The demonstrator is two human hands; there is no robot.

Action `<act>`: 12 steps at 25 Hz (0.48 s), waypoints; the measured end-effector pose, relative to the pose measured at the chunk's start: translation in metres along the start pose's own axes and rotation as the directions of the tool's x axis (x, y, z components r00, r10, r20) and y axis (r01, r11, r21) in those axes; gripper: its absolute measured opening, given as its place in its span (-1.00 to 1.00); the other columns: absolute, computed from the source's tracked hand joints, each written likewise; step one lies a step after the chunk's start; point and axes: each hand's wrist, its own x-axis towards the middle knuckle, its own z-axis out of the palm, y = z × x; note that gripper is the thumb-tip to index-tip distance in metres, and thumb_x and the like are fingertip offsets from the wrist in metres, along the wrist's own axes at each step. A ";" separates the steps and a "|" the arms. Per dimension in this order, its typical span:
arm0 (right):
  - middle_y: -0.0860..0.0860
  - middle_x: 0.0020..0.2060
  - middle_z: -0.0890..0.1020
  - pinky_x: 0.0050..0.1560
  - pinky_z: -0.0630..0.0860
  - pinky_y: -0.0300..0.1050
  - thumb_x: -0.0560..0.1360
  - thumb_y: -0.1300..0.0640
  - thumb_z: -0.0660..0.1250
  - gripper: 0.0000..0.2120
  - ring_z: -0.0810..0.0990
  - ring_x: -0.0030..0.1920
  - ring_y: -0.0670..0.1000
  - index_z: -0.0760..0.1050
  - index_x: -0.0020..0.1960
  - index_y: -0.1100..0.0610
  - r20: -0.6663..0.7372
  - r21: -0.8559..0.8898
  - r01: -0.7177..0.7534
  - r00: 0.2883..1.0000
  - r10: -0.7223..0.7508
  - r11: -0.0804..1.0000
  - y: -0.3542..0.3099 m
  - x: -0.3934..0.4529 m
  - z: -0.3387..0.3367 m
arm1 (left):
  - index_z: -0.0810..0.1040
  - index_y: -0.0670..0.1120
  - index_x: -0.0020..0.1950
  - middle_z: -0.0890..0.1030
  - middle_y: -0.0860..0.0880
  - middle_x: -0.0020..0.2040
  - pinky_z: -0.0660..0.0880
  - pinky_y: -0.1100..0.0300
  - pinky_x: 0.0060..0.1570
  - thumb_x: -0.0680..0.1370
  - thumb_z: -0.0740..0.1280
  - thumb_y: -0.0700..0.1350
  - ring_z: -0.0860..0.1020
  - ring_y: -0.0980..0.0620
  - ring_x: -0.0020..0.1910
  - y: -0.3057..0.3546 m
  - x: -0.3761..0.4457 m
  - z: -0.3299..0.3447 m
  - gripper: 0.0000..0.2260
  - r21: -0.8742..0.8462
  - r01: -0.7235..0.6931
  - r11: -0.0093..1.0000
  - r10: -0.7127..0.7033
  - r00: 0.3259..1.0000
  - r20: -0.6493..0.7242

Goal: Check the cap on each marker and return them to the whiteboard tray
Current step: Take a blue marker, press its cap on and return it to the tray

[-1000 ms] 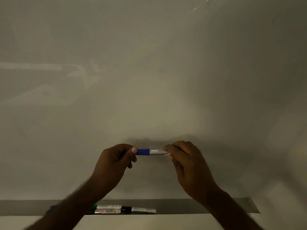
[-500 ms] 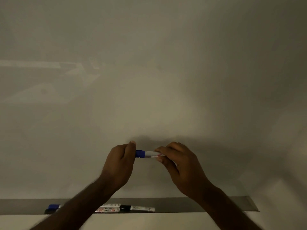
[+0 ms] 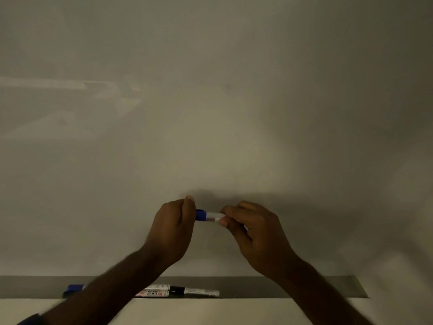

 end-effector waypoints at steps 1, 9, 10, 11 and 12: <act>0.01 -0.34 0.54 -0.33 0.39 -0.17 0.54 0.03 0.25 -0.79 0.43 -0.33 -0.05 0.58 0.00 0.12 0.025 -0.016 0.003 1.000 -0.003 1.000 0.002 0.001 0.000 | 0.31 -0.03 -0.46 0.29 0.07 -0.57 0.22 0.26 -0.51 0.64 0.06 -0.09 0.25 0.12 -0.60 -0.005 -0.002 0.002 -0.56 -0.011 0.013 1.000 -0.013 1.000 0.021; 0.04 -0.03 0.57 0.00 0.50 -0.12 0.57 0.12 0.25 -0.78 0.50 -0.04 -0.04 0.51 0.19 0.10 0.183 0.152 -0.179 0.972 0.150 0.972 0.047 -0.029 0.051 | 0.44 0.08 -0.36 0.45 0.07 -0.47 0.31 0.33 -0.44 0.54 0.03 0.19 0.44 0.17 -0.45 -0.052 -0.008 0.001 -0.62 0.174 -0.053 0.983 0.014 0.977 0.215; 0.04 0.02 0.57 0.06 0.49 -0.12 0.58 0.13 0.24 -0.77 0.50 0.01 -0.05 0.50 0.22 0.11 0.207 0.153 -0.212 0.962 0.179 0.965 0.053 -0.036 0.061 | 0.46 0.09 -0.33 0.49 0.07 -0.44 0.34 0.33 -0.43 0.55 0.04 0.19 0.46 0.16 -0.43 -0.064 -0.014 0.003 -0.64 0.188 -0.037 0.981 -0.003 0.978 0.210; 0.05 0.05 0.56 0.10 0.48 -0.13 0.58 0.14 0.24 -0.76 0.50 0.04 -0.04 0.49 0.23 0.12 0.219 0.145 -0.236 0.955 0.201 0.961 0.058 -0.044 0.071 | 0.49 0.10 -0.29 0.52 0.07 -0.40 0.39 0.30 -0.39 0.56 0.08 0.16 0.49 0.15 -0.41 -0.077 -0.021 0.005 -0.67 0.201 -0.015 0.979 -0.025 0.980 0.197; 0.06 0.07 0.57 0.11 0.47 -0.13 0.57 0.15 0.24 -0.76 0.51 0.06 -0.02 0.50 0.22 0.12 0.218 0.134 -0.254 0.950 0.222 0.958 0.063 -0.053 0.080 | 0.51 0.11 -0.25 0.55 0.07 -0.36 0.43 0.25 -0.35 0.58 0.13 0.11 0.51 0.14 -0.38 -0.091 -0.028 0.006 -0.72 0.218 0.010 0.976 -0.049 0.983 0.176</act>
